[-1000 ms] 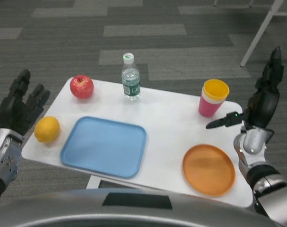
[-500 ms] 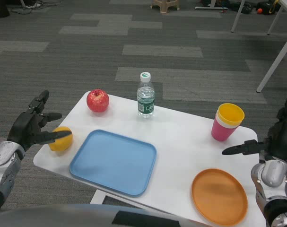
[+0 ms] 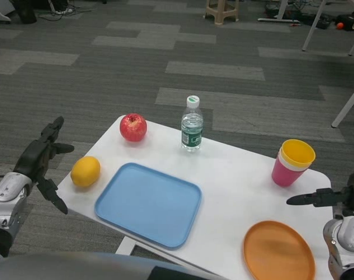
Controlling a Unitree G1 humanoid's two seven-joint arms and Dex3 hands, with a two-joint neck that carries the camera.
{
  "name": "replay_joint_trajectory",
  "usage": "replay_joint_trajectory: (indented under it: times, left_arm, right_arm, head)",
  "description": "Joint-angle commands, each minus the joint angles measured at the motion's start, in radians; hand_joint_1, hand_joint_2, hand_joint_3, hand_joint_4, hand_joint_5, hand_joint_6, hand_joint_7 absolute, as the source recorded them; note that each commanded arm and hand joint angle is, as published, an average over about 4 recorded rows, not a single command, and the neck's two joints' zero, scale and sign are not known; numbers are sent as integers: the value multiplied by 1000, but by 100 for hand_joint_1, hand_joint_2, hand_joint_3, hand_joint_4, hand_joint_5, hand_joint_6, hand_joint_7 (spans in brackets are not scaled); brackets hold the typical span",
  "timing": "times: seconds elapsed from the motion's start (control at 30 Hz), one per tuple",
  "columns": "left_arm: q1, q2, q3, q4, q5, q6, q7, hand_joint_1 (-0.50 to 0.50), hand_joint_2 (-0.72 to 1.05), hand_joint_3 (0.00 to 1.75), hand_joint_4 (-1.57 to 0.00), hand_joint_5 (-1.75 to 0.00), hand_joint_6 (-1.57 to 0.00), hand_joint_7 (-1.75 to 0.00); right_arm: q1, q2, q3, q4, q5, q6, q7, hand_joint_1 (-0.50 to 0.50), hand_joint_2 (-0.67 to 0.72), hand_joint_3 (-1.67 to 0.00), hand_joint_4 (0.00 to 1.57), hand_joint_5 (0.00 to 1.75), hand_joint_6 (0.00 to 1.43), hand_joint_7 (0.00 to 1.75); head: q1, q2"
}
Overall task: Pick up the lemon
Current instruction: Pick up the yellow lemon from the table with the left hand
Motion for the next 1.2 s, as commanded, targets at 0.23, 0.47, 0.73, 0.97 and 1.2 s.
replay_joint_trajectory:
  times: [0.23, 0.47, 0.73, 0.97, 1.2]
  left_arm:
    - [-4, -27, 23, 27, 103, -24, 41, -50, -72, 9, 0, -133, 0, 0]
    - [-58, -39, 20, 94, 196, -101, 98, -50, -72, 9, 0, -133, 0, 0]
    - [-89, -53, 4, 130, 241, -169, 173, -50, -72, 9, 0, -133, 0, 0]
    - [-90, -61, -19, 170, 175, -341, 295, -50, -72, 9, 0, -133, 0, 0]
    - [-90, -66, -119, 231, 43, -460, 354, -50, -72, 9, 0, -133, 0, 0]
  right_arm:
    - [-12, -3, 3, -2, 4, -1, 1, -38, 66, 0, 0, 0, 0, 0]
    - [-17, -2, 16, 5, 4, -1, 1, -38, 66, 0, 0, 0, 0, 0]
    - [-15, 2, 13, -6, 4, -1, 1, -38, 66, 0, 0, 0, 0, 0]
    - [-9, 3, 12, -9, 5, -1, 1, -38, 65, 0, 0, 0, 0, 0]
    - [-9, 3, 15, -3, 7, -1, 1, -38, 61, 0, 0, 0, 0, 0]
  head:
    - [30, -9]
    - [52, -8]
    - [74, -11]
    - [121, -13]
    - [140, -15]
